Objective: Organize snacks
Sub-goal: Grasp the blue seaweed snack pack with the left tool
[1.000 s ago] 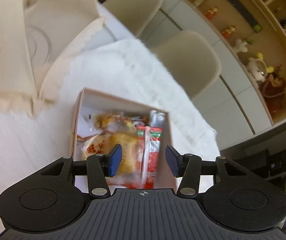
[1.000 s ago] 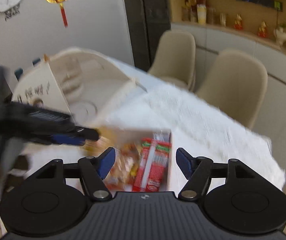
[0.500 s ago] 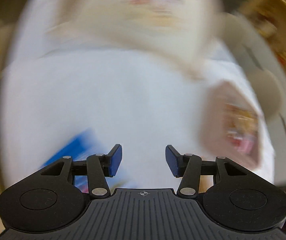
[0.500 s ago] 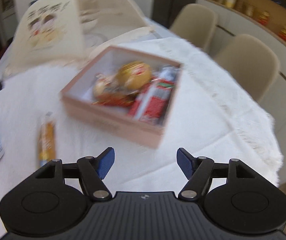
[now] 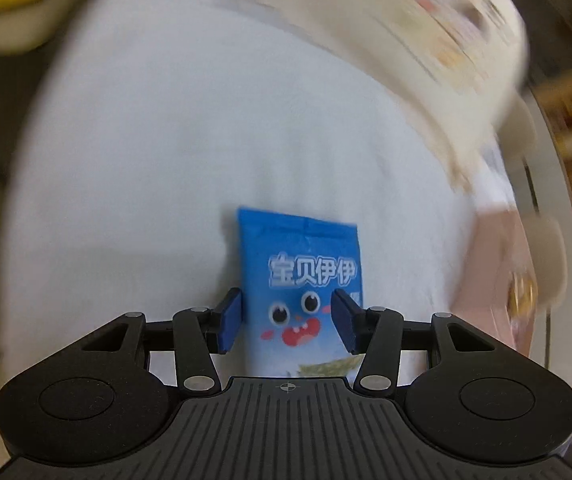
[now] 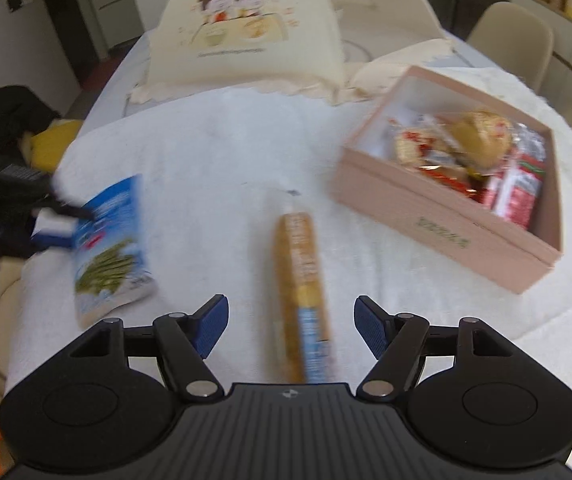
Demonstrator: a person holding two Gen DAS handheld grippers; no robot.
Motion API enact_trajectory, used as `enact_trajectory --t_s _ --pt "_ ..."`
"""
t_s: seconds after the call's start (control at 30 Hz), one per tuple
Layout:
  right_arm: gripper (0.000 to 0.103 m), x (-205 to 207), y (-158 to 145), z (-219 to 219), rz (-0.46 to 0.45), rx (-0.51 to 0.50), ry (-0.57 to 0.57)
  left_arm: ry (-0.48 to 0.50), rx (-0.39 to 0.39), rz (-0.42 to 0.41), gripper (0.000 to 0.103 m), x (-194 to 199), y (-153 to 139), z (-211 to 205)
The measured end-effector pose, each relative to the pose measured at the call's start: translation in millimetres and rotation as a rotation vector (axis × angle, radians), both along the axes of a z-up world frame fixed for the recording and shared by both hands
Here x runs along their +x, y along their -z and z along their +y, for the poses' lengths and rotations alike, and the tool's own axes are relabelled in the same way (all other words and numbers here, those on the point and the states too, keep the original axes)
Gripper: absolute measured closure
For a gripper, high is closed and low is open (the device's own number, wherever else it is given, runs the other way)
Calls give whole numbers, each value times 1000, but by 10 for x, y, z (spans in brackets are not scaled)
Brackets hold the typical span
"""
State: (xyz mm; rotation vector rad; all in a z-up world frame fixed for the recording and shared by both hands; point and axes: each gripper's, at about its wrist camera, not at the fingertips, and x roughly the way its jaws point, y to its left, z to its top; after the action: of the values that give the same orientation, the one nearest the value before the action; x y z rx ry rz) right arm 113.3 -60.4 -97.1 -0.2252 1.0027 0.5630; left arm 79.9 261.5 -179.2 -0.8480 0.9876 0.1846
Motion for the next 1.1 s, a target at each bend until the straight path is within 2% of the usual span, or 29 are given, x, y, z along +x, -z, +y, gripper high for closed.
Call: enact_trajectory --t_s 0.13,0.2,0.3,0.33,0.47,0.53,0.6,0.63,0.7,0.73,0.77,0.83,0.9,0.97,1.03,1.1 --pt "33 -83 9 16 -18 -32 12 188 144 -19 50 254 -141 -298" --pt "32 -102 34 -21 -33 -62 31 211 208 -16 50 225 -243 -399" --pt "32 -114 72 -117 -60 -101 64 253 387 -26 50 85 -439 -638" --pt "32 -98 85 -151 -65 -107 81 277 421 -37 50 108 -473 -723" --pt "32 -17 112 -358 -35 -73 161 417 435 -22 49 266 -383 -1102" --pt "32 9 120 -433 -34 -68 189 464 471 20 49 338 -269 -1290" --pt "32 21 130 -505 -34 -62 206 497 542 40 42 356 -208 -1453" --pt "32 22 134 -538 -32 -58 214 509 552 41 31 341 -198 -1476" --pt "32 30 159 -592 -21 -53 228 523 518 37 18 358 -181 -1499" --pt "32 35 179 -616 -13 -49 235 520 497 34 17 360 -180 -1483" --pt "32 34 198 -632 -4 -46 241 508 481 29 17 360 -190 -1457" --pt "32 33 225 -665 11 -42 250 440 423 4 25 320 -257 -1310" --pt "32 20 232 -701 16 -27 260 328 425 1 26 277 -307 -1121" --pt "32 15 243 -730 28 -10 267 247 420 34 28 289 -287 -941" --pt "32 19 267 -745 45 6 273 240 387 84 28 344 -210 -871" --pt "32 28 287 -758 58 15 277 274 375 110 27 391 -136 -924"
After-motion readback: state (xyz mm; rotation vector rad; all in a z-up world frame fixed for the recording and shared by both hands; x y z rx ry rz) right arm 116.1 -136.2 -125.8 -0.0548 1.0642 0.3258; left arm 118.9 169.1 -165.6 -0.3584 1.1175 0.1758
